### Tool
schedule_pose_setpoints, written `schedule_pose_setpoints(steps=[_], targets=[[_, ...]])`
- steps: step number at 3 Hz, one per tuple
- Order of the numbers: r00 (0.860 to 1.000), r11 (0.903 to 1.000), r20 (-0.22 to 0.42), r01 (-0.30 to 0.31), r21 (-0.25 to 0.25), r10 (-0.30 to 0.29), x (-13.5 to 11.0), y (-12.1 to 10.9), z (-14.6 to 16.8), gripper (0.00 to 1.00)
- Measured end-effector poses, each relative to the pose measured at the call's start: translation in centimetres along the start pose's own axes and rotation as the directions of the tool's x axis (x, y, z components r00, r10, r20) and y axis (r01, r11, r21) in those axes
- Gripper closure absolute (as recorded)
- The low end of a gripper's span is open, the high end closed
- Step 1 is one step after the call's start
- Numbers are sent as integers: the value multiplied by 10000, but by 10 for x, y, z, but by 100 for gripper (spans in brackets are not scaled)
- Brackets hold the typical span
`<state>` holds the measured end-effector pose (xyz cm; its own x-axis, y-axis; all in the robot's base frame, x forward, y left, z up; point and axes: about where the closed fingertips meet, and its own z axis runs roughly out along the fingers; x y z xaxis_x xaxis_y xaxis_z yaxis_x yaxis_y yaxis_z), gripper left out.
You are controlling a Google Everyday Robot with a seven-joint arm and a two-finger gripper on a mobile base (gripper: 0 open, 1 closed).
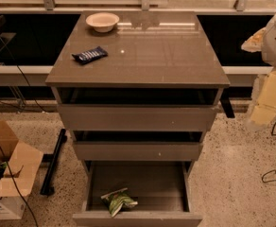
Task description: Pick green jalapeno chip bag from bottom drawer and place on counter
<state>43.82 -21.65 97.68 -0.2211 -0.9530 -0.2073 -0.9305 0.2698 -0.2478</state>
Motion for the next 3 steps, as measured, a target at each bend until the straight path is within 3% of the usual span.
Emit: schedule_pose_setpoints(steps=[1,2,3], targets=[[10000,10000,1,0,0,0,0,0,0,0],[9934,9960,918,-633,-637,690,-18,23,44,0],[9695,9809,1953,-1188,-1540,1481,-41,54,97,0]])
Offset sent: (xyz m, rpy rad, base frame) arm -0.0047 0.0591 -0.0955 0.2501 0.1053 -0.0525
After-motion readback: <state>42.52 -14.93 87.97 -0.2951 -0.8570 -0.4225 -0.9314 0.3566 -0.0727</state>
